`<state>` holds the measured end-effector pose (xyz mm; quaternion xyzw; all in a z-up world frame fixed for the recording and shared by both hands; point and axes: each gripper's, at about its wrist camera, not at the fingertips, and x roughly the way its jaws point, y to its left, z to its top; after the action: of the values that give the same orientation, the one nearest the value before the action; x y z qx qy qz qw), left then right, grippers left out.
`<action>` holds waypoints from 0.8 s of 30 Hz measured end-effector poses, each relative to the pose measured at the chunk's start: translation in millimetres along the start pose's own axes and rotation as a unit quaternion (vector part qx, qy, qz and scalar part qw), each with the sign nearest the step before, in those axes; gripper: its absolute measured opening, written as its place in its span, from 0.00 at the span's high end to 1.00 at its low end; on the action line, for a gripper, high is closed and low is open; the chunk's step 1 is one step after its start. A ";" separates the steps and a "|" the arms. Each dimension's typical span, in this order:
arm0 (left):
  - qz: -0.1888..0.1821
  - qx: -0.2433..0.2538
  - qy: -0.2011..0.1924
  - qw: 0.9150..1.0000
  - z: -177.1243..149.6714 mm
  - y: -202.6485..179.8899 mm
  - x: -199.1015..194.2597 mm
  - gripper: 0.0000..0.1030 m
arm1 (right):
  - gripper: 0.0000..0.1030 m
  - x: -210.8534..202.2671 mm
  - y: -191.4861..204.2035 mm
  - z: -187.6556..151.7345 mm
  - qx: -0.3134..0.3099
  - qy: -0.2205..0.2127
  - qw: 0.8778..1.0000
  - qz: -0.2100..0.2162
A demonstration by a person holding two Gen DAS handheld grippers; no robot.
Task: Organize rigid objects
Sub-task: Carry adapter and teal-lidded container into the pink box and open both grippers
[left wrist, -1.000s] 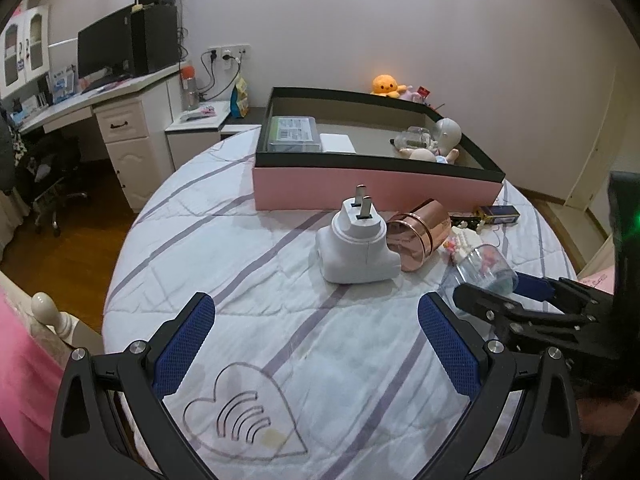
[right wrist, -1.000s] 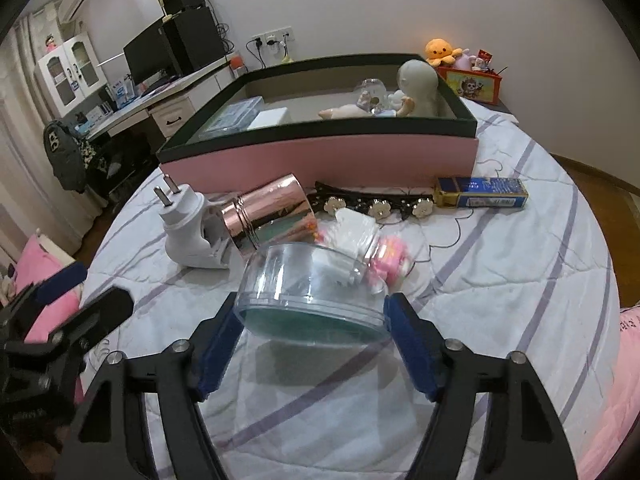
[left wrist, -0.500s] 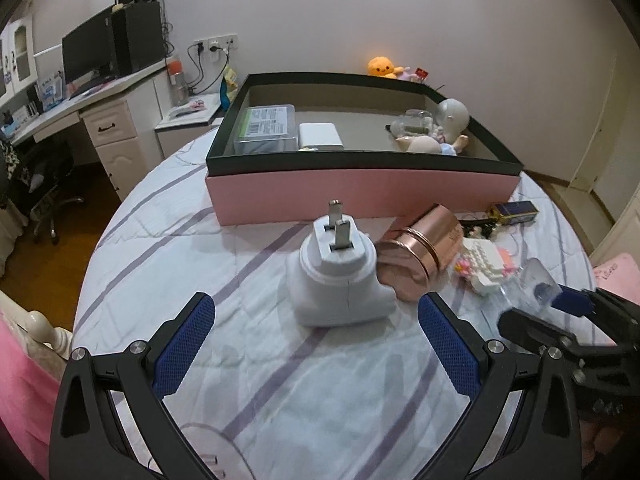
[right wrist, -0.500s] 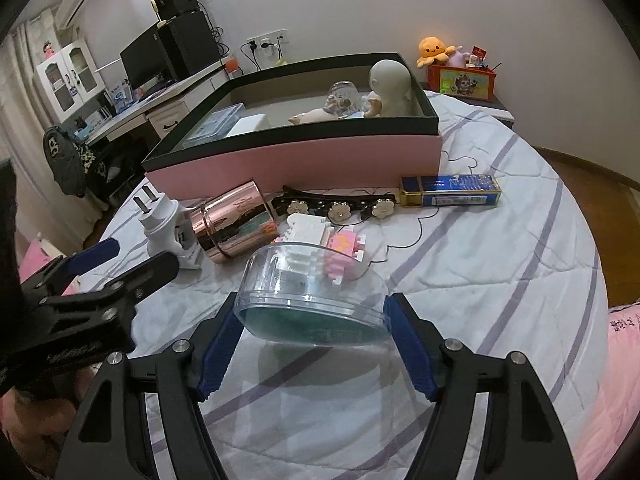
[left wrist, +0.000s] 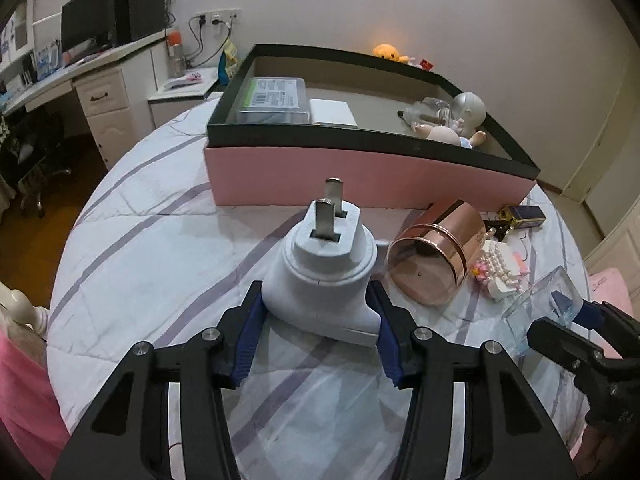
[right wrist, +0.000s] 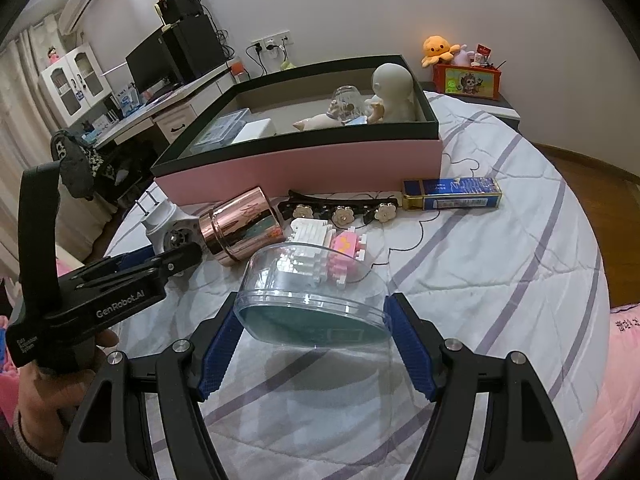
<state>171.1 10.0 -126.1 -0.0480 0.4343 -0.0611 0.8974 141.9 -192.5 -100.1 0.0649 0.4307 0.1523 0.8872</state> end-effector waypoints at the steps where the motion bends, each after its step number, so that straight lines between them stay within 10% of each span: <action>1: -0.001 0.001 -0.002 1.000 -1.3 0.5 -2.7 0.50 | 0.29 -1.7 1.0 -0.5 0.000 -0.001 1.000 0.002; 24: -0.013 -0.002 -0.011 1.000 -5.2 1.5 -10.6 0.51 | 0.29 -12.1 4.5 -1.5 -0.003 -0.012 1.000 0.003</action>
<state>160.6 12.8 -121.3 -0.0564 0.4239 -0.0716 0.9011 132.7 -192.2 -90.9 0.0657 0.4190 0.1551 0.8922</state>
